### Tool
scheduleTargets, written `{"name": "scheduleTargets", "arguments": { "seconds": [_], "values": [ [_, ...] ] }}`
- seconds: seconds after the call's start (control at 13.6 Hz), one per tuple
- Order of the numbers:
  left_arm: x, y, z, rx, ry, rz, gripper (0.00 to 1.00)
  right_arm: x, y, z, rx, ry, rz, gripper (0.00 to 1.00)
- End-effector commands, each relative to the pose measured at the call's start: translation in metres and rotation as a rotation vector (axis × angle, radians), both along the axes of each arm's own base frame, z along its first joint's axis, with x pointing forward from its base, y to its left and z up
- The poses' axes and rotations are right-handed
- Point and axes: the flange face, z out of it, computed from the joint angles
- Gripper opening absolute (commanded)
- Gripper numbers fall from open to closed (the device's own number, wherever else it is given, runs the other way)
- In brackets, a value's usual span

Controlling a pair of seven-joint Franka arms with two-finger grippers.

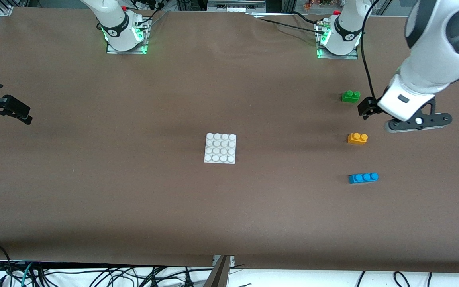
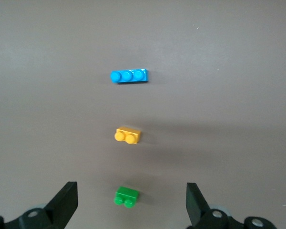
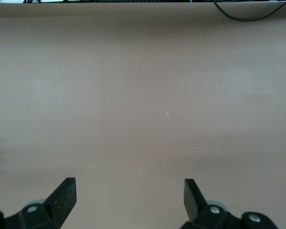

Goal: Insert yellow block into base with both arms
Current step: 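Move the left gripper down over the yellow block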

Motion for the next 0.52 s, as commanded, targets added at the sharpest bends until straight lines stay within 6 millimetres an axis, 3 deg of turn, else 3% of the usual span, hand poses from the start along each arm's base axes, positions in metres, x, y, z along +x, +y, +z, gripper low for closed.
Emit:
{"name": "scheduleTargets", "arguments": {
  "seconds": [0.0,0.22,0.44],
  "values": [
    [0.011,0.014,-0.009,0.029,0.024,-0.022,1.0,-0.006,0.002,0.004,-0.009,0.009,0.004,1.0],
    [0.024,0.067,-0.022,-0.032,0.074,-0.02,1.0,-0.005,0.004,0.002,-0.01,0.013,0.012,1.0],
    [0.035,0.109,-0.048,-0.078,0.132,-0.024,1.0,-0.005,0.003,0.002,-0.01,0.012,0.007,1.0]
  ]
}}
